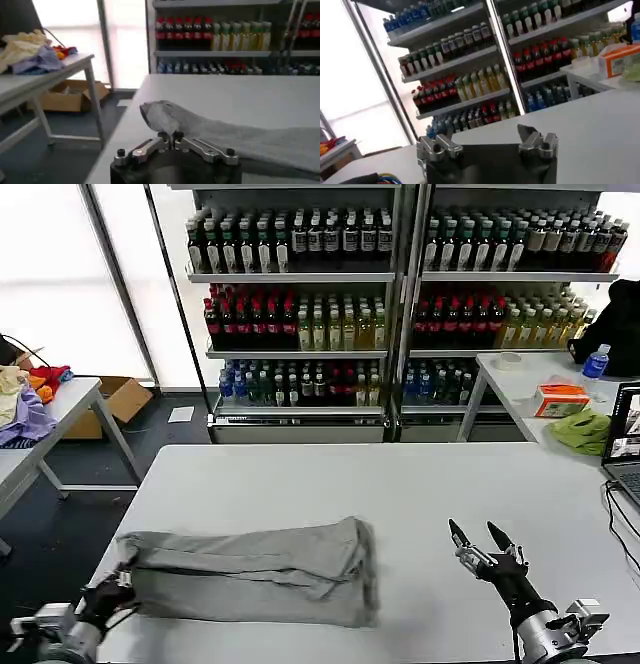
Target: Fold and organize the clothes.
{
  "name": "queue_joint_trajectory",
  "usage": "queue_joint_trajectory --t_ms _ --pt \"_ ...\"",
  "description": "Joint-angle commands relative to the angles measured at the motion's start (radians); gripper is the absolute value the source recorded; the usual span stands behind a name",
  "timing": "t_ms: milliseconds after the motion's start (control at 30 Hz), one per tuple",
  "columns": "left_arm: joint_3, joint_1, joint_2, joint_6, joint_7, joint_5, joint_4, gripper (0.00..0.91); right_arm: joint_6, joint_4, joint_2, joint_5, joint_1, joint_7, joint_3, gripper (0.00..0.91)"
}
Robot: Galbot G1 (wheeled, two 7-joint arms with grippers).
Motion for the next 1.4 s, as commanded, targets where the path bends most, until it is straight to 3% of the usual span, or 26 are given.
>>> queue_joint_trajectory --t_ms 33,333,467,767,1033,1300,1333,1400 --pt "-0.271 0.003 0.24 0.031 0.055 -0.168 0.066 0.0 -0.002 0.0 0.0 0.01 0.003 0.001 -0.001 0.907" --pt "-0.131 -0.062 0.223 0.112 -0.059 -0.315 -0.17 0.0 0.0 0.012 0.001 0.007 -0.006 0.001 0.004 0.907" --pt "0.053 -0.088 0.216 0.095 -0.102 -0.381 -0.243 0.0 0.001 0.02 0.017 -0.001 -0.005 0.0 -0.006 0.907" --pt "0.45 -0.206 0.173 0.062 -0.164 -0.381 -0.221 0.0 0.004 0.043 0.075 -0.055 -0.025 -0.002 -0.046 0.907" --pt "0.614 -0.299 0.097 0.058 -0.184 -0.389 -0.164 0.0 0.003 0.056 0.087 -0.073 -0.041 0.0 -0.045 0.907" --pt "0.675 -0.282 0.05 0.075 -0.149 -0.387 -0.079 0.0 0.003 0.05 0.095 -0.086 -0.036 -0.002 -0.039 0.907" --pt "0.678 -0.28 0.037 0.082 -0.148 -0.399 -0.076 0.121 0.003 0.047 0.096 -0.085 -0.036 -0.002 -0.037 0.907" --pt "0.688 -0.271 0.022 0.096 -0.134 -0.38 -0.064 0.826 0.005 0.044 0.096 -0.084 -0.039 -0.003 -0.033 0.907"
